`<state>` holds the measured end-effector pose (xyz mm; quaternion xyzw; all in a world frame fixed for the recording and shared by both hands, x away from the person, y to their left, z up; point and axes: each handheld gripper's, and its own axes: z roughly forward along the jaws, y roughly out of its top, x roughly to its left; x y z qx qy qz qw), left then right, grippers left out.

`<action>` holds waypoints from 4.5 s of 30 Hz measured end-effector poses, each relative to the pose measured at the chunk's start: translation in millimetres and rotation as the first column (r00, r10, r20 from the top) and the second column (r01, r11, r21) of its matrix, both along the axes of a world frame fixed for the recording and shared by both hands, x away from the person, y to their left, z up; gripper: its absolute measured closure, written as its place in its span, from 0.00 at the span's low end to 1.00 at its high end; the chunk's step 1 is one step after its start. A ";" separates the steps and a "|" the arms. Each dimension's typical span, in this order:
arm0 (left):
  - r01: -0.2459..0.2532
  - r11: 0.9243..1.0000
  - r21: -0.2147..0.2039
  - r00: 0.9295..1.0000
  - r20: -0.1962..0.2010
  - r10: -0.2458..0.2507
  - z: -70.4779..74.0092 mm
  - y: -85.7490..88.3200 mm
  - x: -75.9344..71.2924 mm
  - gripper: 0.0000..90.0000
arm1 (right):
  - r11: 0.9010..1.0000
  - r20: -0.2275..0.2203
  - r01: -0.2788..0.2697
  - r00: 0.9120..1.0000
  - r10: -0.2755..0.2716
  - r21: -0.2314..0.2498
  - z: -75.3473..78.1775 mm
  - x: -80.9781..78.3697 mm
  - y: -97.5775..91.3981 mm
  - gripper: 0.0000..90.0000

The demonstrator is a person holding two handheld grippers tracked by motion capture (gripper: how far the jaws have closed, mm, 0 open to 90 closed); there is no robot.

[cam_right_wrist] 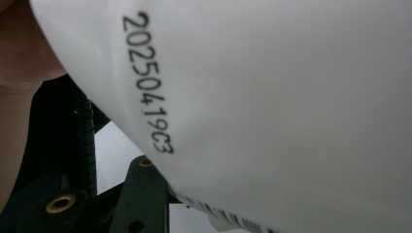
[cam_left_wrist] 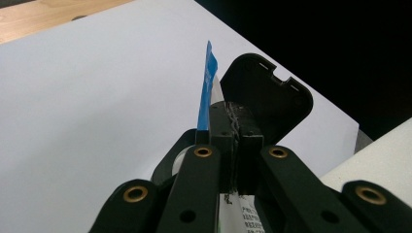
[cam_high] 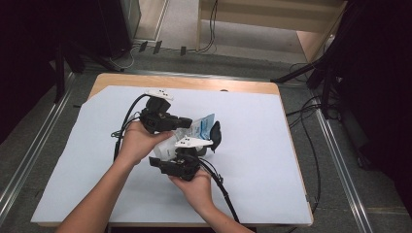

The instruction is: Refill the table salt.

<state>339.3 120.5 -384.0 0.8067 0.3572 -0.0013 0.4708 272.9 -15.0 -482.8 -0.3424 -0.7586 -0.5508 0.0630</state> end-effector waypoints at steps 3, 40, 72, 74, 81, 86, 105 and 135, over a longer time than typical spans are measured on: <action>-0.001 1.000 -0.010 1.000 -0.001 0.001 -0.6 0.5 -0.3 1.00 | 1.000 0.003 -0.001 1.000 0.001 -0.003 -0.3 -0.1 0.1 0.69; 0.004 0.999 -0.049 1.000 0.001 -0.004 -7.4 6.3 -0.2 1.00 | 1.000 0.005 -0.007 1.000 0.007 0.000 -2.2 2.2 -0.9 0.71; 0.006 1.000 0.011 1.000 -0.003 -0.006 10.2 0.6 0.3 1.00 | 0.999 0.013 -0.029 1.000 0.028 0.042 7.0 2.6 0.8 0.70; 0.006 1.000 0.010 1.000 0.000 -0.006 9.4 0.5 0.5 1.00 | 0.999 0.008 -0.032 0.999 0.031 0.042 6.4 3.3 0.9 0.69; 0.016 1.000 0.001 1.000 0.023 -0.016 5.7 1.7 -1.7 0.99 | 0.999 0.012 -0.036 0.999 0.036 0.023 4.0 3.3 0.5 0.68; 0.023 1.000 0.002 1.000 0.017 -0.023 -0.1 5.0 -2.6 0.99 | 1.000 0.022 -0.028 0.999 0.027 0.013 -1.6 2.6 -0.1 0.68; 0.047 0.999 0.024 0.999 -0.004 -0.047 -10.6 14.2 -3.1 0.99 | 0.999 0.077 -0.005 0.997 0.008 -0.046 -14.3 0.1 1.8 0.68; 0.086 0.996 0.026 0.995 -0.046 -0.085 -11.0 28.8 -4.6 1.00 | 0.994 0.097 0.010 0.995 0.001 -0.110 -22.5 -3.2 0.9 0.68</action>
